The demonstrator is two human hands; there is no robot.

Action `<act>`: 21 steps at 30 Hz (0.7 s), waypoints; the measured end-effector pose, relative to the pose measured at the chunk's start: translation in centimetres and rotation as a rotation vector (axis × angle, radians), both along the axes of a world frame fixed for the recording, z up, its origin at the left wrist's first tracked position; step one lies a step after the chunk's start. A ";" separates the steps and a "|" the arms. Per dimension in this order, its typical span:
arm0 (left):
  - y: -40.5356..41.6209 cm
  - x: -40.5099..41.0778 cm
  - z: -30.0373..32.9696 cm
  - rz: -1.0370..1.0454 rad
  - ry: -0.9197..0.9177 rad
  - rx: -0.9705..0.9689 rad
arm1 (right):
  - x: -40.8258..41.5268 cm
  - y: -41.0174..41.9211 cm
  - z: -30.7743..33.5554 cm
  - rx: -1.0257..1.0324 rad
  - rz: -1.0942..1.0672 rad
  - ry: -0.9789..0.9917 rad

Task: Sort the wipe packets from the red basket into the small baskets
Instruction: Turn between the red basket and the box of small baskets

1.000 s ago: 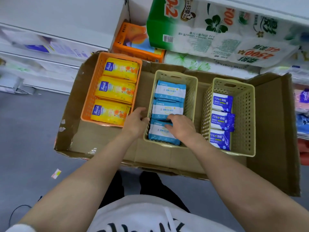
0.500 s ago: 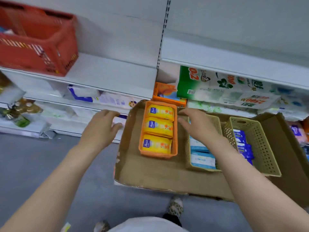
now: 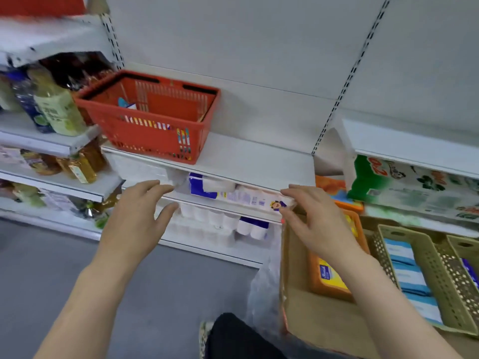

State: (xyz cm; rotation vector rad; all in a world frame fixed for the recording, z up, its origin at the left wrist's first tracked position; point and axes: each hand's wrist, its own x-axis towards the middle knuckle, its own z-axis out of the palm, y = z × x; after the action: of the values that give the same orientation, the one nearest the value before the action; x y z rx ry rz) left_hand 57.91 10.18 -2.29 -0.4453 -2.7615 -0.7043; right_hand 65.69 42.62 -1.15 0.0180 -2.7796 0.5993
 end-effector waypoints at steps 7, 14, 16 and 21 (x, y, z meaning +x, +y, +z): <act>-6.2 -13.2 -0.3 -0.006 0.043 -0.083 | -14.5 -6.8 0.2 0.012 0.028 0.060; -11.1 -29.7 2.8 -0.008 0.046 -0.175 | -32.3 -13.8 3.1 -0.014 0.116 0.037; -11.9 -33.5 3.2 -0.004 0.038 -0.185 | -36.4 -15.5 3.7 -0.028 0.152 0.046; -12.9 -41.4 2.3 -0.037 -0.039 -0.176 | -44.0 -17.9 3.4 -0.013 0.124 -0.088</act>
State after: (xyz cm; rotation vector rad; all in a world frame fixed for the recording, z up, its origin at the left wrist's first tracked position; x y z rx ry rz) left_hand 16.52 -2.68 0.01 -0.5241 -2.8715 -0.4844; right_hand 21.65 24.68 2.30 0.1658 -2.8758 0.6641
